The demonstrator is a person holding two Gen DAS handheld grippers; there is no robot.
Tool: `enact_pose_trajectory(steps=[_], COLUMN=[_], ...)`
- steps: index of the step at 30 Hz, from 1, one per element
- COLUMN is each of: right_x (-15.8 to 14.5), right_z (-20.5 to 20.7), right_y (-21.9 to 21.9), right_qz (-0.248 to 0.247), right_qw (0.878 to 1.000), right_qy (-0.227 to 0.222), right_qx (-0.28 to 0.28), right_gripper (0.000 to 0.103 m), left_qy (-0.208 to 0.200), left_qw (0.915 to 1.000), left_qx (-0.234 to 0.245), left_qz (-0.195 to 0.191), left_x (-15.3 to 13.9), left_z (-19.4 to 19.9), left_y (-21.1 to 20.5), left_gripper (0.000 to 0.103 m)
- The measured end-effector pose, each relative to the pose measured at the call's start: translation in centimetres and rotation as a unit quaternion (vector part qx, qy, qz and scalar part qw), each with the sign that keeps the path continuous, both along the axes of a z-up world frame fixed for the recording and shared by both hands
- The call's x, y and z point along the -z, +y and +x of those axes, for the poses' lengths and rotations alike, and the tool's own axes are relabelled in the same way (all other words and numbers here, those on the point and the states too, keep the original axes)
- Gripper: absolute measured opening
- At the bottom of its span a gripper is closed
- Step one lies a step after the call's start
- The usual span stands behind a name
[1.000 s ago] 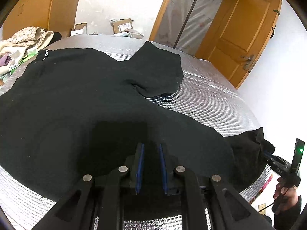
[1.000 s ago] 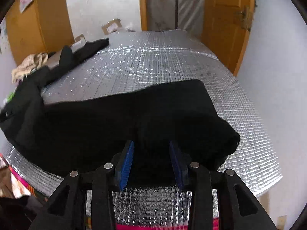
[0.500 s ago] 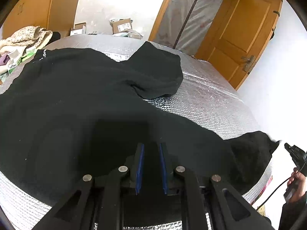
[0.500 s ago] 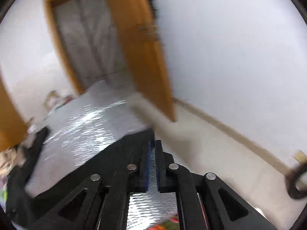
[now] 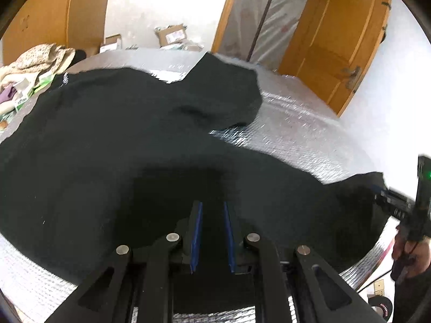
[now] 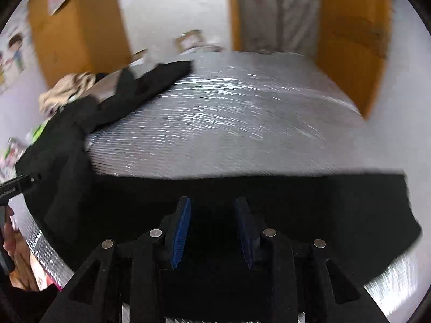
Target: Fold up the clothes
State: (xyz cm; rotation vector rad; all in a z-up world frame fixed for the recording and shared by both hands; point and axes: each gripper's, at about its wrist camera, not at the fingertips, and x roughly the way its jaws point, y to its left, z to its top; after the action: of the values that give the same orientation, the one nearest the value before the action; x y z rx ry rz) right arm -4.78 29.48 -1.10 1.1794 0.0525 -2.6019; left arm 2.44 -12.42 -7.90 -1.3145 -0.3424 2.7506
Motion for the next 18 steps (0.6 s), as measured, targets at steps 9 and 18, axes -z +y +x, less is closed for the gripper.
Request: enact_pose_trajectory(steps=[9,18], right_x=[0.6,1.1], right_z=[-4.4,-4.5], right_y=[0.1,1.8], right_qz=[-0.02,0.01], right_qw=[0.999,0.999], right_qy=[-0.039,-0.04], right_qx=[0.009,0.019], right_gripper=[0.035,0.033], left_qy=[-0.009,-0.005], left_qw=[0.9999,1.0], left_qx=[-0.008,-0.007], left_qz=[-0.003,0.002], left_x=[0.8,1.0], left_z=[0.4,0.0], left_y=[-1.1,-1.2], left_gripper=[0.016,0.016])
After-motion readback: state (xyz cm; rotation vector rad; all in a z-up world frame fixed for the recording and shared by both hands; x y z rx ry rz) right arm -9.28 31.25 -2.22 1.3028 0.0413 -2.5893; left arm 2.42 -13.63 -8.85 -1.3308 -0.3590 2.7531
